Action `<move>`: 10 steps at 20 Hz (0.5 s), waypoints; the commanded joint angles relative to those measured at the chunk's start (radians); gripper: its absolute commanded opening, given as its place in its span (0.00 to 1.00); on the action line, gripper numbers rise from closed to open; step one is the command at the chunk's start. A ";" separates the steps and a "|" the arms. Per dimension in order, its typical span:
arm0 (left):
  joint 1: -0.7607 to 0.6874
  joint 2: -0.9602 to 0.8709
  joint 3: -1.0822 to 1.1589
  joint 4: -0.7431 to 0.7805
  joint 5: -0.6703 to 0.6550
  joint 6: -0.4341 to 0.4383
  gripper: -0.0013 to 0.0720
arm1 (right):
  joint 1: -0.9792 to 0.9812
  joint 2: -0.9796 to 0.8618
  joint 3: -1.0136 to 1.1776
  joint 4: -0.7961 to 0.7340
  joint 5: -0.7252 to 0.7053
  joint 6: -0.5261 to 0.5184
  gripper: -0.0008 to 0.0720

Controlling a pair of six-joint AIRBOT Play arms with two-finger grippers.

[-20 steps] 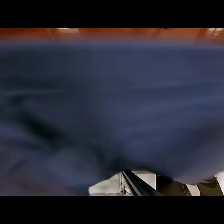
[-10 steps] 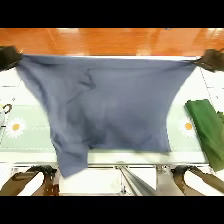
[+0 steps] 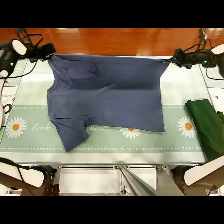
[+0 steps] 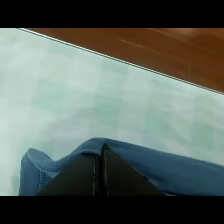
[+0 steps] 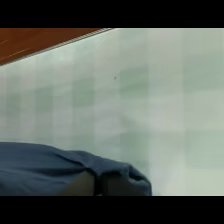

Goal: Fold the shirts.

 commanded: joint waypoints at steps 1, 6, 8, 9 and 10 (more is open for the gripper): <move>-0.002 -0.077 0.076 -0.007 -0.095 0.027 0.04 | 0.009 -0.069 0.057 0.002 0.009 -0.003 0.05; 0.000 -0.071 0.076 -0.011 -0.314 0.158 0.04 | 0.006 -0.056 0.057 -0.033 0.257 -0.003 0.05; 0.006 -0.072 0.075 -0.014 -0.410 0.203 0.04 | 0.007 -0.043 0.056 -0.119 0.335 0.017 0.05; 0.007 -0.074 0.074 -0.019 -0.452 0.215 0.04 | 0.007 -0.042 0.056 -0.154 0.367 0.037 0.05; 0.007 -0.077 0.074 -0.025 -0.492 0.236 0.04 | 0.007 -0.043 0.056 -0.192 0.399 0.052 0.05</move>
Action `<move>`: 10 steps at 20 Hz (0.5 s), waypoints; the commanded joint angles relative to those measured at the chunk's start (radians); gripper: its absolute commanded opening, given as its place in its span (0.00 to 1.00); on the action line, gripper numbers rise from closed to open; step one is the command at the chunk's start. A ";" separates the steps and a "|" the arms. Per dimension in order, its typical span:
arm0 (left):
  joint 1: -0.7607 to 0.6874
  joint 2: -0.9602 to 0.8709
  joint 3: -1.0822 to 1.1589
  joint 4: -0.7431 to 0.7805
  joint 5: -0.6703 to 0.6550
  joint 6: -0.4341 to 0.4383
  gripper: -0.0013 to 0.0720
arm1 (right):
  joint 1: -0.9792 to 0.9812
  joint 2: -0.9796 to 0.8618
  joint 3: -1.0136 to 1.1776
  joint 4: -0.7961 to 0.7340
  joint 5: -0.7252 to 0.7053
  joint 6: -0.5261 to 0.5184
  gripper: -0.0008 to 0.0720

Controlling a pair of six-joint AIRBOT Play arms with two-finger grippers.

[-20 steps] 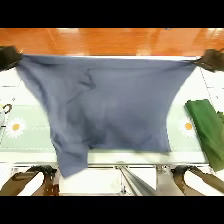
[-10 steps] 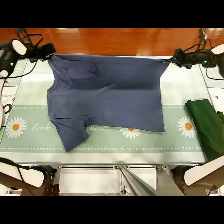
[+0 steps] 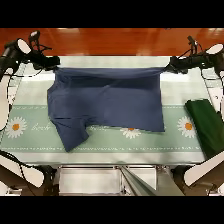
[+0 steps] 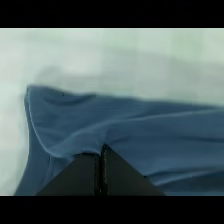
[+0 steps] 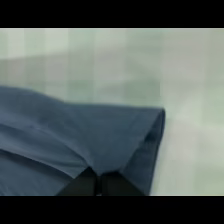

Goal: Fold the shirts.

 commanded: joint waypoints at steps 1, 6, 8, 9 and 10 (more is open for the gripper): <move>0.002 -0.012 0.002 -0.014 -0.182 0.077 0.04 | 0.002 0.002 0.001 -0.126 0.153 0.044 0.05; 0.003 -0.050 0.002 -0.014 -0.280 0.111 0.04 | 0.010 -0.006 0.001 -0.132 0.209 0.043 0.05; 0.008 -0.058 0.002 -0.014 -0.299 0.125 0.04 | 0.020 -0.009 0.001 -0.136 0.213 0.043 0.05; 0.013 -0.060 0.002 -0.014 -0.303 0.125 0.04 | 0.023 -0.018 0.001 -0.135 0.224 0.045 0.05; 0.020 -0.061 0.002 -0.014 -0.307 0.125 0.04 | 0.025 -0.029 0.001 -0.136 0.246 0.048 0.05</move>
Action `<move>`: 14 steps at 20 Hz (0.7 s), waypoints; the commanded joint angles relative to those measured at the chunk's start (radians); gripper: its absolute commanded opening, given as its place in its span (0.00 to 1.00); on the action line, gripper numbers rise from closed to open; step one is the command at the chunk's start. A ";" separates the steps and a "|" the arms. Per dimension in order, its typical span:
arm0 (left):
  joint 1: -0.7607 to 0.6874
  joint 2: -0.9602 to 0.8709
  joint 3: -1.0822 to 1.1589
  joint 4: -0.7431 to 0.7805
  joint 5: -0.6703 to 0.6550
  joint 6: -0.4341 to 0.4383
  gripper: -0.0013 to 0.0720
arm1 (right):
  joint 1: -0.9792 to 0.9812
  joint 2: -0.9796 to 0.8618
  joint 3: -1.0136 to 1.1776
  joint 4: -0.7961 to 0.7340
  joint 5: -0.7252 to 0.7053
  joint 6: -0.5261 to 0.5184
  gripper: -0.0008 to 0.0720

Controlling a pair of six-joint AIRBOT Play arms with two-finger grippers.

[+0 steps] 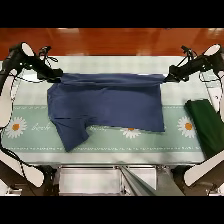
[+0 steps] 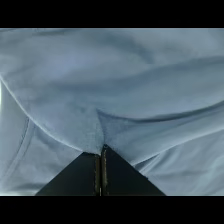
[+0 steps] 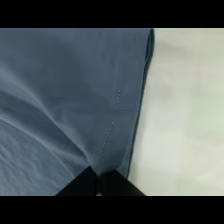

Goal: Fold the shirts.

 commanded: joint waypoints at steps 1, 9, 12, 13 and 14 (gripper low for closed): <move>0.019 -0.010 0.001 0.000 -0.050 0.017 0.04 | 0.010 -0.028 0.001 -0.013 0.069 0.015 0.05; 0.043 -0.044 0.001 -0.075 -0.065 0.029 0.04 | 0.013 -0.060 0.001 -0.061 0.080 0.048 0.05; 0.039 -0.056 0.001 -0.095 -0.066 0.028 0.04 | 0.031 -0.066 0.001 -0.062 0.090 0.048 0.05; 0.039 -0.055 0.002 -0.097 -0.074 0.027 0.04 | 0.035 -0.066 0.001 -0.062 0.088 0.051 0.09; 0.040 -0.055 0.002 -0.097 -0.089 0.009 0.20 | 0.037 -0.066 0.001 -0.061 0.087 0.074 0.35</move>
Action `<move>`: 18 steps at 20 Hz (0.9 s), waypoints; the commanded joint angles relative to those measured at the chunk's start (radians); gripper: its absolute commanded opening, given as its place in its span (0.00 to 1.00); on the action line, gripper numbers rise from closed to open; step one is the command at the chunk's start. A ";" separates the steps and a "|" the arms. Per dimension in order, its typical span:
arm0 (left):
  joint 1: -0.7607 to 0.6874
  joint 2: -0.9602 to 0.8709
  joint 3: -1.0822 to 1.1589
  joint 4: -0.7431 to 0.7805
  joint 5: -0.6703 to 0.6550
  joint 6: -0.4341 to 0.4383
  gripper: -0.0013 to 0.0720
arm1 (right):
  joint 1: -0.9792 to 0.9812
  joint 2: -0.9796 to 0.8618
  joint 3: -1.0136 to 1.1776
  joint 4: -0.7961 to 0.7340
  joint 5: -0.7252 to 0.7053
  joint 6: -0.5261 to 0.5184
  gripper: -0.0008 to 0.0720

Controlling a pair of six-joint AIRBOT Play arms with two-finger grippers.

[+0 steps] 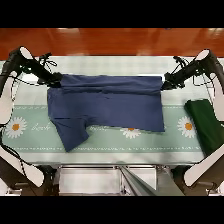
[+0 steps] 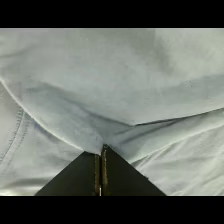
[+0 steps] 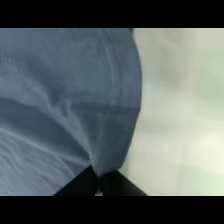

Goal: Fold the shirts.

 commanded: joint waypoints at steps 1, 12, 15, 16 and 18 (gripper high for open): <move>0.002 -0.005 0.001 -0.021 -0.043 -0.019 0.60 | 0.009 -0.002 0.001 -0.002 0.011 0.044 0.59; 0.278 0.556 -0.593 -0.019 0.061 -0.031 0.70 | -0.146 0.615 -0.703 0.106 -0.370 -0.006 0.58; 0.439 0.777 -0.930 -0.205 0.147 0.069 0.70 | -0.247 0.899 -1.081 0.418 -0.468 -0.205 0.58; 0.492 0.831 -1.017 -0.269 0.145 0.104 0.70 | -0.270 0.970 -1.160 0.440 -0.449 -0.216 0.58; 0.568 0.889 -1.138 -0.288 0.144 0.103 0.70 | -0.287 1.072 -1.255 0.438 -0.430 -0.217 0.57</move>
